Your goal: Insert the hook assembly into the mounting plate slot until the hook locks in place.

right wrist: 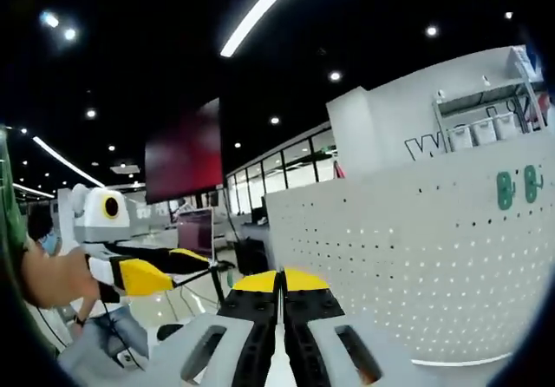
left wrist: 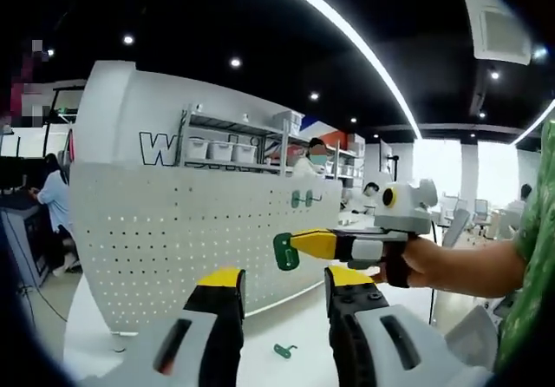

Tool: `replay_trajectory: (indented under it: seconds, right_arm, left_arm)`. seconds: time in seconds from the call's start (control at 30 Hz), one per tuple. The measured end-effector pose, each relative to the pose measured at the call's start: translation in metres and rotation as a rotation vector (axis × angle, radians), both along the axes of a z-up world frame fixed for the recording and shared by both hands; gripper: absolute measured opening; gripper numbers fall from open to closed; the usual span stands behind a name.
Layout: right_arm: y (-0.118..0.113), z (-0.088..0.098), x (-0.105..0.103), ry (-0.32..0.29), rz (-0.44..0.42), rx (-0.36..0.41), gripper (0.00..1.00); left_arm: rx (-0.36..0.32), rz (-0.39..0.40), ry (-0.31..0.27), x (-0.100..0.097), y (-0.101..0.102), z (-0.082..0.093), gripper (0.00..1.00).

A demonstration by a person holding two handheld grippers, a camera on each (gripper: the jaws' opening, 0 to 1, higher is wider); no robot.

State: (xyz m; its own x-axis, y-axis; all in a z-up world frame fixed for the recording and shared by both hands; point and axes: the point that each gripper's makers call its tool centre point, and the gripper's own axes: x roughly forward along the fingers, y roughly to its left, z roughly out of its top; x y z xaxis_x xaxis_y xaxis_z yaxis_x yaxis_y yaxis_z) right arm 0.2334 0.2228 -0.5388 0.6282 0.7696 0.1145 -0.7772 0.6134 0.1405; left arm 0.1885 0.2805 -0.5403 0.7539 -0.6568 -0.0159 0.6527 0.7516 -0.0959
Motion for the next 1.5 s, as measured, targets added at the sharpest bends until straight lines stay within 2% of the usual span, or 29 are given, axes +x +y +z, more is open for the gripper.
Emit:
replay_trajectory:
  seconds: [0.2, 0.57, 0.8, 1.27, 1.5]
  right_arm:
    - [-0.001, 0.014, -0.006, -0.005, -0.02, 0.058, 0.0]
    - [0.009, 0.027, -0.019, -0.022, -0.001, 0.091, 0.0]
    - [0.012, 0.029, -0.023, -0.029, 0.004, 0.093, 0.0]
    - [0.019, 0.031, -0.03, -0.034, 0.021, 0.109, 0.0]
    - [0.019, 0.032, -0.033, -0.034, 0.024, 0.116, 0.0]
  left_arm:
    - [-0.01, 0.009, -0.032, 0.003, -0.004, 0.014, 0.36]
    - [-0.009, 0.01, -0.037, 0.008, -0.014, 0.018, 0.3]
    - [-0.028, 0.023, -0.035, 0.011, -0.016, 0.022, 0.27]
    - [-0.007, 0.041, -0.037, 0.013, -0.023, 0.021, 0.12]
    - [0.0, 0.04, -0.037, 0.013, -0.025, 0.02, 0.09]
